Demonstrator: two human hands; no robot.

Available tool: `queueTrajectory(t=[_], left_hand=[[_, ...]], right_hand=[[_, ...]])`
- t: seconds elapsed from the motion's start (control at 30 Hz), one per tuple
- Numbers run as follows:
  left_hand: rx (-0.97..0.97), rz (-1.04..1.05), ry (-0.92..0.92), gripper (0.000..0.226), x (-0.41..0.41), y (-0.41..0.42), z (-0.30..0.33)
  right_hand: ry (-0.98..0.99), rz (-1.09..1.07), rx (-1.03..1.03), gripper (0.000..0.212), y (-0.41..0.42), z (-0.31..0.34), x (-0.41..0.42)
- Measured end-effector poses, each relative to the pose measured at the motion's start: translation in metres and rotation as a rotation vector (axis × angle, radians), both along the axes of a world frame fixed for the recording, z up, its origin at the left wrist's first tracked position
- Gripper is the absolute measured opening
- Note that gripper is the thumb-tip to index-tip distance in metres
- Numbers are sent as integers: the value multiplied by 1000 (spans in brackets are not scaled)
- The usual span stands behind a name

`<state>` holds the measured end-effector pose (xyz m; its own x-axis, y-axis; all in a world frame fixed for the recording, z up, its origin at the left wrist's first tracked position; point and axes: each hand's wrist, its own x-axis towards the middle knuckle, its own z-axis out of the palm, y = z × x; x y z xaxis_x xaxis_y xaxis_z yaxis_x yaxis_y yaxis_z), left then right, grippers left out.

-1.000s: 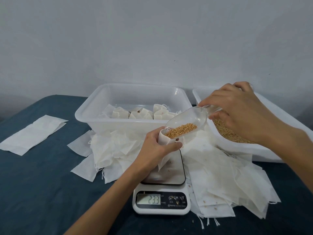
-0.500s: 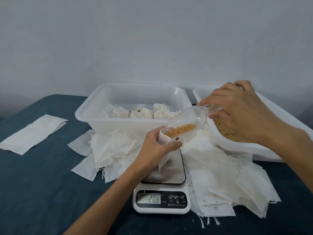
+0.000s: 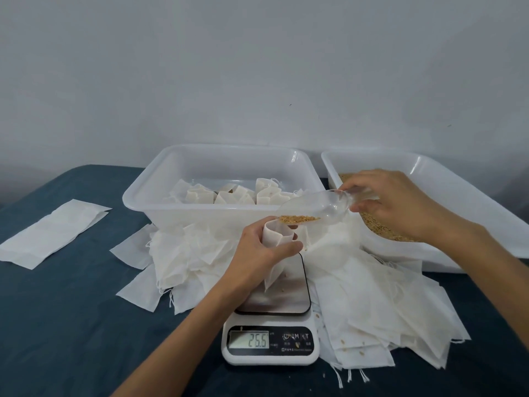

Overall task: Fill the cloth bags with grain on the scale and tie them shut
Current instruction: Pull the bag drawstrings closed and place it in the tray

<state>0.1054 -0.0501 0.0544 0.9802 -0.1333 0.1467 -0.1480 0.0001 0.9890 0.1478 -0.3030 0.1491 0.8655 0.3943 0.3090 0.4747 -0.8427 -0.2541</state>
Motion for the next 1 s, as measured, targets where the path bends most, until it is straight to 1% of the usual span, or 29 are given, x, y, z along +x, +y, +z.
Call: queueTrajectory(t=[0.1,0.2,0.3,0.4,0.43,0.47,0.5,0.57,0.6,0.67,0.7,0.73,0.77,0.8,0.83,0.87,0.9,0.93,1.0], left_hand=[[-5,9,10,30,0,-1,0],[2,15,2,26,1,0,-2],[-8,28,-1,27,1,0,-2],[-17,31,-12,26,1,-1,-1],[-16,33,-15,25,0,-1,0],[-13,36,-15,24,0,-2,0],[-13,37,-13,23,0,-2,0],[-12,48,-7,17,2,-1,-2],[-7,57,-6,14,3,0,-4],[10,75,-18,14,6,-1,-8],[12,80,-34,17,8,-1,-9],[13,81,-53,19,9,-1,-11],[22,83,-71,21,9,-2,-12],[38,88,-85,23,9,-3,-12],[60,98,-95,24,8,-4,-12],[81,116,-102,26,7,-4,-10],[98,136,-108,28,6,-3,-7],[111,147,-117,31,5,-1,-4],[139,138,-142,35,6,6,8]], right_hand=[[93,-61,146,27,-15,-6,7],[115,-212,157,27,-33,-12,18],[112,-441,45,23,-53,-21,31],[159,-625,-113,6,-67,-32,41],[190,-657,-166,6,-70,-35,43],[230,-673,-208,12,-72,-39,46],[279,-675,-244,13,-74,-42,48],[341,-661,-317,5,-75,-47,51],[358,-661,-355,5,-75,-49,51],[355,-675,-432,9,-75,-50,48],[291,-691,-453,14,-73,-48,45],[168,-690,-423,16,-68,-45,41],[21,-649,-314,15,-59,-42,35],[-112,-549,-128,14,-45,-38,26],[-204,-407,76,11,-27,-35,13],[-234,-254,234,10,-6,-33,-2],[-209,-117,333,12,15,-33,-17],[-157,-7,390,15,35,-37,-31],[-50,102,443,16,62,-50,-48]])
